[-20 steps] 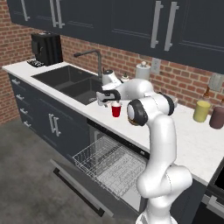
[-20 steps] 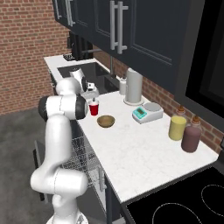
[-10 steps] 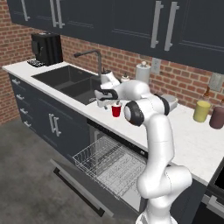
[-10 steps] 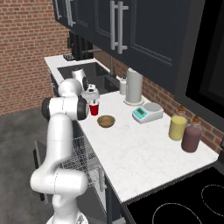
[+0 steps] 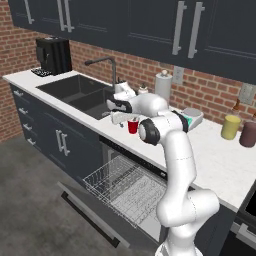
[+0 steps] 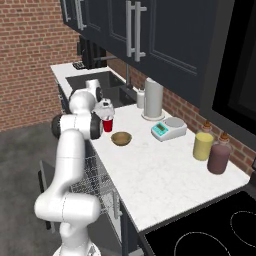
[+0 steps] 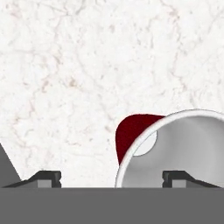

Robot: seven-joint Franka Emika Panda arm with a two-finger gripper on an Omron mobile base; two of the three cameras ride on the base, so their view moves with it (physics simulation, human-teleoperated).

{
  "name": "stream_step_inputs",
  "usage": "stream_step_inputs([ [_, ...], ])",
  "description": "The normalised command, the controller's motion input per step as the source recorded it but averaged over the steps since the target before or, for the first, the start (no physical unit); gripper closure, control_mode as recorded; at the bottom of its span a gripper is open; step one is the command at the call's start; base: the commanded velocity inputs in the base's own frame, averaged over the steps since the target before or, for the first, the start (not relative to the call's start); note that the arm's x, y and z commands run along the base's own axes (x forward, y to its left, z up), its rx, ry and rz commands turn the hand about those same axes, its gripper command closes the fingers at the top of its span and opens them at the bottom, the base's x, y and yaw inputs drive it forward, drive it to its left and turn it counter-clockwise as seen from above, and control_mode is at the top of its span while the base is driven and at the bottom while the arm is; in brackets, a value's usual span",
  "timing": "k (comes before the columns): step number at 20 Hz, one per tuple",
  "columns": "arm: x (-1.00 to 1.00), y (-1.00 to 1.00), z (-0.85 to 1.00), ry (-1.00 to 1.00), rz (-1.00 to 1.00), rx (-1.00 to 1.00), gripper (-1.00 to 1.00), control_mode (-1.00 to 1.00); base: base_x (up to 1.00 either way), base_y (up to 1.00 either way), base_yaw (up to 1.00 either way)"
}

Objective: Pick up the cup and bowl from the counter, place them in the dishwasher, and close the dishwasher door.

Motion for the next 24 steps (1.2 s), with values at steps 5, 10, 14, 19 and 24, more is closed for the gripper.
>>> stream_step_inputs([
  [5, 0.00, 0.00, -0.06, 0.20, 0.00, -0.02, 1.00, -1.00, 0.00, 0.00, 0.00],
  [10, 0.00, 0.00, -0.04, 0.14, 0.00, -0.01, 1.00, -1.00, 0.00, 0.00, 0.00],
  [14, 0.00, 0.03, 0.00, 0.09, 0.00, -0.01, 1.00, -1.00, 0.00, 0.00, 0.00],
  [19, -0.07, 0.10, 0.00, 0.02, 0.00, -0.01, 1.00, -1.00, 0.00, 0.00, 0.00],
  [24, -0.88, 0.27, 0.00, -0.01, 0.04, 0.01, 1.00, -1.00, 0.00, 0.00, 0.00],
])
